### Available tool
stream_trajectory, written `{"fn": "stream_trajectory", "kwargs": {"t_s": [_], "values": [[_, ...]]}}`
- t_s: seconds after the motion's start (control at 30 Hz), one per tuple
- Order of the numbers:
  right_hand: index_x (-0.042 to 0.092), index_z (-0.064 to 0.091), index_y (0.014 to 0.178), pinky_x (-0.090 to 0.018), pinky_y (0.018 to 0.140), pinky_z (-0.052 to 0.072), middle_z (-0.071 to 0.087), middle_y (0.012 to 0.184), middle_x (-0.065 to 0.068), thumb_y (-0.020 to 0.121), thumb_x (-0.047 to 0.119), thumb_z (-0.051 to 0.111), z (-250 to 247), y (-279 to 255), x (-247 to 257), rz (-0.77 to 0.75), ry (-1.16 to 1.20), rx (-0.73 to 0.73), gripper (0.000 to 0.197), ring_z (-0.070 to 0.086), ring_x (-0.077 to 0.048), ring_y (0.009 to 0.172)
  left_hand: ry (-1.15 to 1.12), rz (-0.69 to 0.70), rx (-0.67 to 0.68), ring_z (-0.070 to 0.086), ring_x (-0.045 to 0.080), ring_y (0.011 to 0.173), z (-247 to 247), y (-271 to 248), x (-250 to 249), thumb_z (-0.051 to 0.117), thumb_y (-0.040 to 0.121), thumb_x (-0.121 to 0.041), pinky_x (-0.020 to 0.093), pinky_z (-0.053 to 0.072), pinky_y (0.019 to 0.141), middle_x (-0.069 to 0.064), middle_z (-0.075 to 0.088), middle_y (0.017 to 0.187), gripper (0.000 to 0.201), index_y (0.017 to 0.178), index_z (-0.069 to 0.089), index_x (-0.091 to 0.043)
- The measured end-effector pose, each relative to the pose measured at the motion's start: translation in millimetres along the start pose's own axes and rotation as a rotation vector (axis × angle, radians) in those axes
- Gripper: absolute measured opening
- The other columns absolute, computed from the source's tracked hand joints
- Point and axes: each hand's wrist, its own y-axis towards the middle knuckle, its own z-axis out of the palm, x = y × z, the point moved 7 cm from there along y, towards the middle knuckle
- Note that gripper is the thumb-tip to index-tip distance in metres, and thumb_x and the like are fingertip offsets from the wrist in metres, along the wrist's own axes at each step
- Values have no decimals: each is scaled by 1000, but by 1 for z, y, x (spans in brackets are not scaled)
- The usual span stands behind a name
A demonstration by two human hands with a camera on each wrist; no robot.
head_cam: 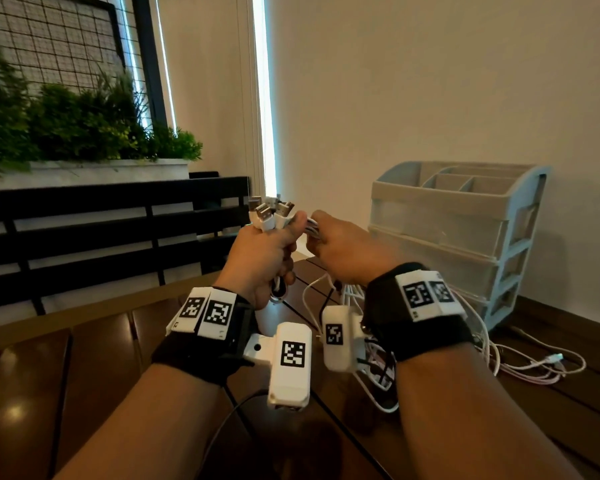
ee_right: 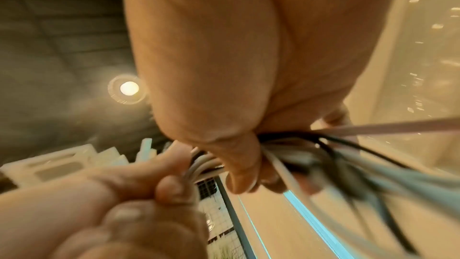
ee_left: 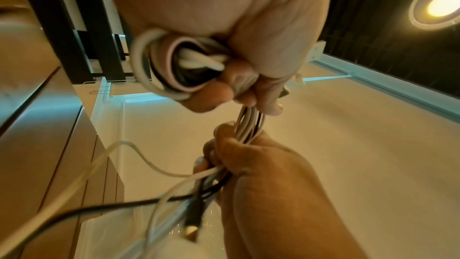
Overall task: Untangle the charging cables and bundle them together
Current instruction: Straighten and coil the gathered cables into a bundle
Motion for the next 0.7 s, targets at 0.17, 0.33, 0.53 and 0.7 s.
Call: {"fn": "stream_trajectory", "kwargs": {"t_s": [0.17,0.33,0.53,0.7], "values": [[15,39,106,-27,56,34,51,82,0,98,17,41,8,4,7,-28,-34,1,9,49,-13,70,-21,-12,16,32,11,37,0,0,6,60,92,-36,22,32,37,-2,37,50,27,85,58,-11],[14,43,113,-28,64,40,55,92,-1,97,16,40,10,5,8,-41,19,42,16,54,-17,82,13,-24,49,33,13,37,3,1,9,62,89,-43,23,32,40,-1,37,49,32,81,54,-13],[17,43,131,-37,91,49,61,111,-5,96,14,42,18,7,11,-33,45,107,35,58,-20,100,66,36,54,37,17,40,2,2,7,63,87,-43,25,33,44,3,45,55,33,80,56,-12],[20,47,128,-13,70,40,63,106,-3,99,7,41,10,-2,18,-92,101,132,32,57,-15,95,38,44,41,37,14,37,3,2,7,64,90,-35,24,33,41,4,49,57,26,82,57,-11]]}}
